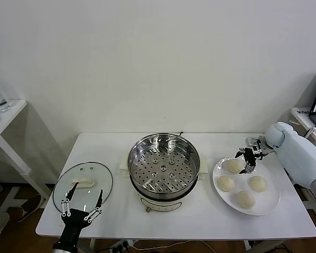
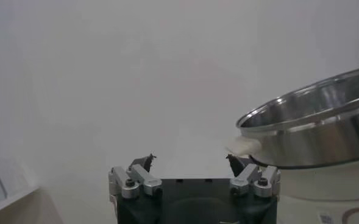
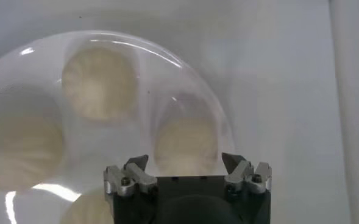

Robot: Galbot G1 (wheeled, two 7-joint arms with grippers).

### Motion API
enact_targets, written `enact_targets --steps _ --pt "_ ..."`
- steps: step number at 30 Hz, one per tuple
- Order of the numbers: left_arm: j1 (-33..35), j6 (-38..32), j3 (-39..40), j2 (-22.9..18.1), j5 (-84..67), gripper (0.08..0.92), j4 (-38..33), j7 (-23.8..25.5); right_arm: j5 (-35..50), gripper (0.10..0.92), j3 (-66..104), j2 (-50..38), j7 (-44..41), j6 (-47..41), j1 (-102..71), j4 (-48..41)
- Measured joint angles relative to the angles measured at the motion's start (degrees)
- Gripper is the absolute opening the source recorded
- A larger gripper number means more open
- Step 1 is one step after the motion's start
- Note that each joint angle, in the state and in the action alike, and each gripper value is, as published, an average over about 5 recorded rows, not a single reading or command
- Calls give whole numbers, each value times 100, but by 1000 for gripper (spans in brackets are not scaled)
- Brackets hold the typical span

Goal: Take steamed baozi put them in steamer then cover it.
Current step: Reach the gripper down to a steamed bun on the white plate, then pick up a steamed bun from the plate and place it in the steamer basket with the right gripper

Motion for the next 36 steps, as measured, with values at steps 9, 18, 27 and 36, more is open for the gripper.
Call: enact_targets --steps 9,18,27,36 --pt "3 -2 13 -7 0 823 -11 -5 7 720 -84 -16 -3 71 12 52" --pt "14 -7 26 10 0 823 -79 -10 276 705 -486 -213 -129 418 460 612" --pt "47 -62 28 11 -1 823 -106 -20 526 704 -1474 -73 -315 1342 1720 1668" --pt "49 -164 21 6 -12 823 -108 -15 425 696 -2170 507 -421 2290 2683 2465"
